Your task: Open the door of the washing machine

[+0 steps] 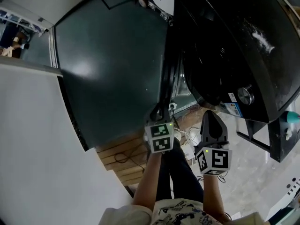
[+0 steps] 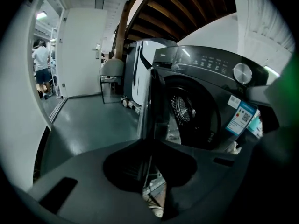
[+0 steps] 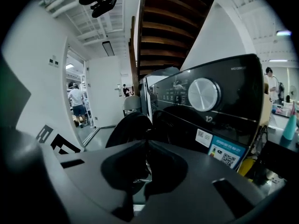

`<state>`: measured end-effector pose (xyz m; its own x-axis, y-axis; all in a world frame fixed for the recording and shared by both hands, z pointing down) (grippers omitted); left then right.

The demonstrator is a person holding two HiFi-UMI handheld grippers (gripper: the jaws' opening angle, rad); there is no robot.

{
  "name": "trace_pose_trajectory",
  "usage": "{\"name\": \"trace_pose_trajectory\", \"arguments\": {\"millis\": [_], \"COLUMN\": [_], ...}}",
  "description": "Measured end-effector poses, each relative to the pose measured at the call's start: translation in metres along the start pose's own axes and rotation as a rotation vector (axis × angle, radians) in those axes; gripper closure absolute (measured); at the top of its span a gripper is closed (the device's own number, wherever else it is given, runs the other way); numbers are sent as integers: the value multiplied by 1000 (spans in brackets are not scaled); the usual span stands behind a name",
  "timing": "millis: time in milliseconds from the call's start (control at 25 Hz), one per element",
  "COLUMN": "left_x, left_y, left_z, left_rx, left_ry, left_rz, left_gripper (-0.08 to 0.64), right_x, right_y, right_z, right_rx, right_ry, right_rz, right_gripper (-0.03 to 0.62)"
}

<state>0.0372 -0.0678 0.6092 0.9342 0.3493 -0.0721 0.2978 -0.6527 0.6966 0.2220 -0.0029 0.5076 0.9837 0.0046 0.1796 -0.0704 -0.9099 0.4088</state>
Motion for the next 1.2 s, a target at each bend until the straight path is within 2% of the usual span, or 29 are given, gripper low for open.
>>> {"name": "trace_pose_trajectory", "arguments": {"millis": [320, 640, 800, 1200], "left_x": [-58, -105, -129, -186], "left_y": [-1, 4, 10, 20], "left_z": [4, 12, 11, 28], "left_rx": [3, -14, -17, 15], "left_ry": [33, 54, 55, 113], "left_rz": [84, 133, 145, 139], "left_gripper": [492, 485, 482, 476], "right_x": [-25, -42, -49, -82], "right_y": [15, 25, 33, 66], "right_z": [2, 8, 11, 24], "right_rx": [-16, -26, -25, -19], "right_ry": [-40, -56, -60, -72], "right_rz": [101, 152, 159, 138], "right_gripper": [572, 572, 572, 572]}}
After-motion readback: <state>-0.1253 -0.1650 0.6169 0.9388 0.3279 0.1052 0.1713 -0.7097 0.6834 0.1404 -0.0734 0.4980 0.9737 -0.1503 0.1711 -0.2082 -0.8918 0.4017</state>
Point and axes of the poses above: the fingertips, and each gripper's own axes: y forward along the fingers, x to its right, z out of its top, the point moved 8 cm from there along -y, backward along the fingers, and after that the axes turned 4 degrees about y, right-handed, at the moved point
